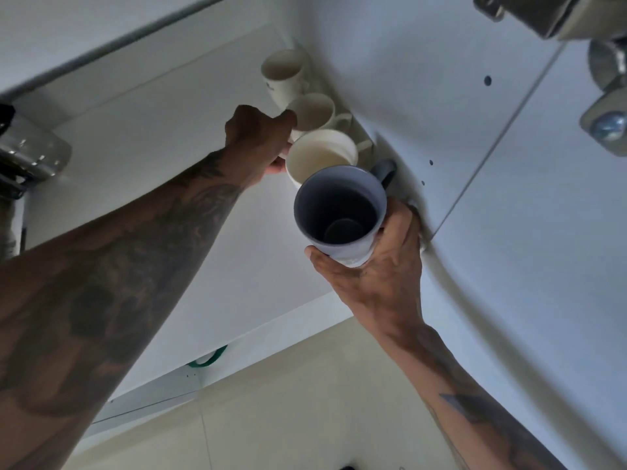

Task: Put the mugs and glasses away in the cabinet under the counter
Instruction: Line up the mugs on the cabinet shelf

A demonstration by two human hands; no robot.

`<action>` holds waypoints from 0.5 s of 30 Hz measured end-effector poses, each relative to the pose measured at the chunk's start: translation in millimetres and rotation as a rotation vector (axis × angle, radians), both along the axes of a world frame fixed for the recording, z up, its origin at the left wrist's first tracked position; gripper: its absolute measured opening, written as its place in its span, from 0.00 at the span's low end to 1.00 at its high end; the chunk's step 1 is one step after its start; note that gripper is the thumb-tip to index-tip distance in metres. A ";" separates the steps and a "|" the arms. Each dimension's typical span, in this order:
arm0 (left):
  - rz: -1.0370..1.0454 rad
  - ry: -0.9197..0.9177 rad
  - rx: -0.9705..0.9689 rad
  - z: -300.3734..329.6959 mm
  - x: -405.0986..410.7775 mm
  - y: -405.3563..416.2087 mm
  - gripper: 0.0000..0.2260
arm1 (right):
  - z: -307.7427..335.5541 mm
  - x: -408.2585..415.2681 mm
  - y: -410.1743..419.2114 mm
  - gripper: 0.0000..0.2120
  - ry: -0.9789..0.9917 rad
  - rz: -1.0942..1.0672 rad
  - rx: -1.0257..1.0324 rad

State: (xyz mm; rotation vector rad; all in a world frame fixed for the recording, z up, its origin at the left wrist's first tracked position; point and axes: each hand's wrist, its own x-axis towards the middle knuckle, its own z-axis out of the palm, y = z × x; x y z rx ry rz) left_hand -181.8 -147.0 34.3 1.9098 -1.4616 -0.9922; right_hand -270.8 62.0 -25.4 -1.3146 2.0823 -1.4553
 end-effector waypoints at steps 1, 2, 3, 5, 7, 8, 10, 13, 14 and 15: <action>-0.020 -0.029 -0.005 1.0 0.1 -1.1 0.16 | 0.2 -0.7 0.1 0.45 -0.008 0.002 0.008; -0.032 -0.051 -0.022 2.4 0.6 -1.9 0.18 | 0.8 -1.5 0.5 0.45 -0.017 0.007 0.016; -0.031 -0.095 -0.054 3.5 1.6 -3.4 0.19 | 1.4 -2.8 1.1 0.45 -0.020 0.013 0.021; -0.007 -0.302 -0.202 3.3 5.1 -10.7 0.19 | 1.1 -5.4 1.2 0.45 -0.012 0.027 0.026; -0.055 -0.424 -0.334 6.6 6.3 -16.8 0.16 | 0.8 -5.7 2.9 0.45 -0.024 0.040 0.046; -0.134 -0.452 -0.350 8.3 4.9 -21.5 0.18 | 1.7 -6.4 3.3 0.45 -0.033 0.041 0.054; -0.318 -0.579 -0.312 10.9 2.4 -33.7 0.22 | 3.8 -6.5 3.0 0.45 -0.044 0.056 0.072; -0.462 -0.673 -0.254 13.5 -4.5 -53.4 0.21 | 5.1 -7.8 1.0 0.44 -0.068 0.075 0.098; -0.462 -0.682 -0.253 15.0 -6.2 -57.0 0.20 | 5.5 -7.9 0.9 0.44 -0.071 0.078 0.103; -0.469 -0.689 -0.265 16.7 -8.0 -58.8 0.19 | 5.5 -8.2 0.6 0.44 -0.070 0.078 0.107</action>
